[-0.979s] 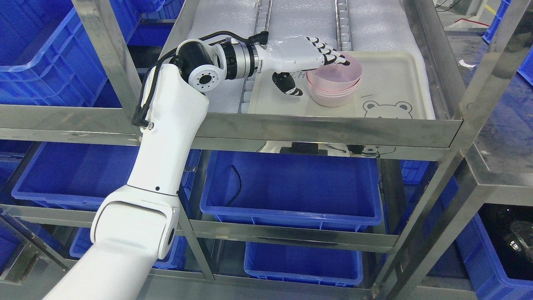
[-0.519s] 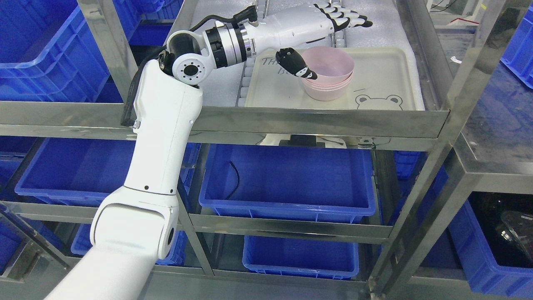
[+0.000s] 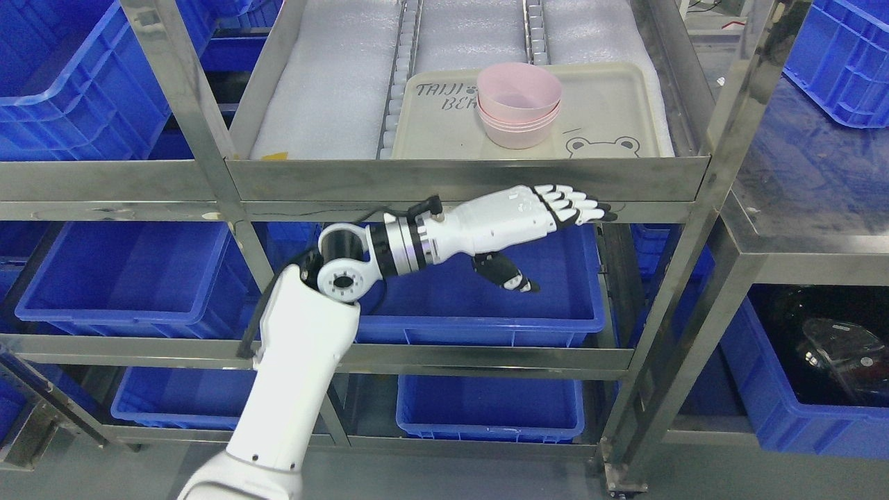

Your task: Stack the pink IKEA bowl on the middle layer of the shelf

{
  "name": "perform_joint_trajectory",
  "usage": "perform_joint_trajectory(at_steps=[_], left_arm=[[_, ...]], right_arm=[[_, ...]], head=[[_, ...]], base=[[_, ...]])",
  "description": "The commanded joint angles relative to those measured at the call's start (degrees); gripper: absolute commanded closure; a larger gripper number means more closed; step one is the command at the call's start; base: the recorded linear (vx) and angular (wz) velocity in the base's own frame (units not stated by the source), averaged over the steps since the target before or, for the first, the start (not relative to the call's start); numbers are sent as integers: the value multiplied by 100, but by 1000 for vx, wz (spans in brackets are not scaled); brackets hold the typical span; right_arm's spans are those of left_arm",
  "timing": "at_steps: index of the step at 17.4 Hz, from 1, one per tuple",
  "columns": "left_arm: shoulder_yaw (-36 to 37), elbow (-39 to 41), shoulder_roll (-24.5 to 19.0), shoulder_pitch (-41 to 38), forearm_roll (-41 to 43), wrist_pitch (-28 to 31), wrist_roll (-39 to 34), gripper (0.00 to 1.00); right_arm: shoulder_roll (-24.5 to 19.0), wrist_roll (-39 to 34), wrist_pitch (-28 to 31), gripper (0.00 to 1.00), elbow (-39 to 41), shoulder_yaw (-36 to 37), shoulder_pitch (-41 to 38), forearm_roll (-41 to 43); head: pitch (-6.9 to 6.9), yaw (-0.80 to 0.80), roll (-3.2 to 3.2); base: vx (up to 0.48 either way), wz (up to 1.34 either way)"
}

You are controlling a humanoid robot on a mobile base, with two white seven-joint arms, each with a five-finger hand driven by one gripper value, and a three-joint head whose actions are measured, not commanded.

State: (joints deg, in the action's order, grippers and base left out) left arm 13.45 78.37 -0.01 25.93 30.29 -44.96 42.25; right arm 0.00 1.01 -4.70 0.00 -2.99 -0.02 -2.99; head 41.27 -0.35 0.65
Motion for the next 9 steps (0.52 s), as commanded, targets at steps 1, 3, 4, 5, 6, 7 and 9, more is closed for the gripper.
perform_joint_trajectory(at_steps=[1, 3, 4, 5, 6, 7, 9], left_arm=[[-166, 647, -99, -2325, -294, -4, -724, 0], [-517, 103, -99, -2776, -436, -4, -998, 1], [-684, -152, -99, -2943, -593, -4, -1200, 1], [-773, -329, -99, -3093, -855, -4, -1523, 1], [-800, -409, -99, -3242, -1110, -4, -1883, 1], [-809, -410, -99, -3357, -1356, -4, -2244, 1], [-835, -392, -99, -3402, -1761, 168, -2903, 1]], right_arm=[[100, 5, 4, 0, 100, 0, -16, 0], [100, 5, 4, 0, 100, 0, -25, 0], [100, 5, 4, 0, 100, 0, -16, 0], [100, 5, 4, 0, 100, 0, -25, 0], [100, 5, 4, 0, 100, 0, -16, 0], [100, 5, 4, 0, 100, 0, -25, 0], [100, 5, 4, 0, 100, 0, -25, 0]], head=[[0, 0, 0], [0, 0, 0], [0, 0, 0], [0, 0, 0], [0, 0, 0], [0, 0, 0], [0, 0, 0]], base=[[-104, 3], [-90, 11], [-93, 4], [-40, -4], [-40, -4], [-1, -11], [8, -6]])
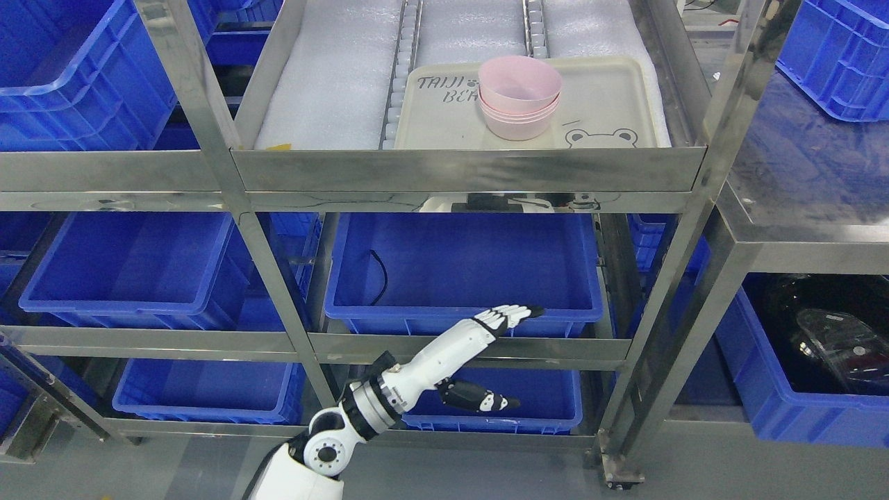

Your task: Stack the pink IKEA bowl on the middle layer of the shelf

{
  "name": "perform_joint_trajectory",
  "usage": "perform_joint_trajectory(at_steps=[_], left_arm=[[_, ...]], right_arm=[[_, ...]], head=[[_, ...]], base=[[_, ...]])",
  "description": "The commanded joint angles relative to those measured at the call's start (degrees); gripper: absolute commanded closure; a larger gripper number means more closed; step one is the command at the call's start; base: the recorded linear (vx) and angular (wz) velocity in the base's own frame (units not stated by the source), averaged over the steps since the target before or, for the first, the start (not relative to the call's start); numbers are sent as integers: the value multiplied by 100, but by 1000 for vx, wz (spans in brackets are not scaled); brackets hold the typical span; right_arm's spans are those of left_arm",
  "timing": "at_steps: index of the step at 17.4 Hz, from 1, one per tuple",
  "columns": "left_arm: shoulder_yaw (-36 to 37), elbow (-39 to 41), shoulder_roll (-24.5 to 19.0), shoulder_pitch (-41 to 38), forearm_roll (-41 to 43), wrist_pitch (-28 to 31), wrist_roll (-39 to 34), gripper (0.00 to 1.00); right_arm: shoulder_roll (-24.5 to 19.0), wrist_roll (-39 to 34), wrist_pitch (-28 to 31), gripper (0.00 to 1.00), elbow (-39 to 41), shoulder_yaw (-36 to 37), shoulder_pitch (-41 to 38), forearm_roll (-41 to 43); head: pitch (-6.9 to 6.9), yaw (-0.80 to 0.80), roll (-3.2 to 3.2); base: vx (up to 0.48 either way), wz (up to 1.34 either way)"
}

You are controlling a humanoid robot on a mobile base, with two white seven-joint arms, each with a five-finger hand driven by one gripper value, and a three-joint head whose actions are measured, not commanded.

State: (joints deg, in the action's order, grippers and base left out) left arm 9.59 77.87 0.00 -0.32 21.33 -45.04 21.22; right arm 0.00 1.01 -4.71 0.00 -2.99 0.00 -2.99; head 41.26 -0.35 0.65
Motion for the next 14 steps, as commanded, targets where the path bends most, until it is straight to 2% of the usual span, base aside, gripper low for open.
perform_joint_trajectory(at_steps=[1, 2, 4, 5, 7, 14], left_arm=[[-449, -299, -100, -768, -1103, 632, -1125, 1], [-440, -160, -100, -768, -1349, 1098, -1346, 2], [-440, 568, -100, -716, -2103, 2441, -1480, 1], [-449, 841, -100, -672, -2298, 2822, -1480, 1], [-440, 1098, -100, -601, -2318, 2984, -1480, 0], [-449, 1107, -100, -584, -2502, 2887, -1489, 0]], right_arm=[[100, 5, 5, 0, 100, 0, -27, 0], [100, 5, 5, 0, 100, 0, -18, 0], [100, 5, 5, 0, 100, 0, -18, 0], [100, 5, 5, 0, 100, 0, -18, 0], [100, 5, 5, 0, 100, 0, -27, 0], [100, 5, 5, 0, 100, 0, -27, 0]], head=[[0, 0, 0], [0, 0, 0], [0, 0, 0], [0, 0, 0], [0, 0, 0], [0, 0, 0]], base=[[0, 0], [0, 0], [0, 0], [0, 0], [0, 0], [0, 2]])
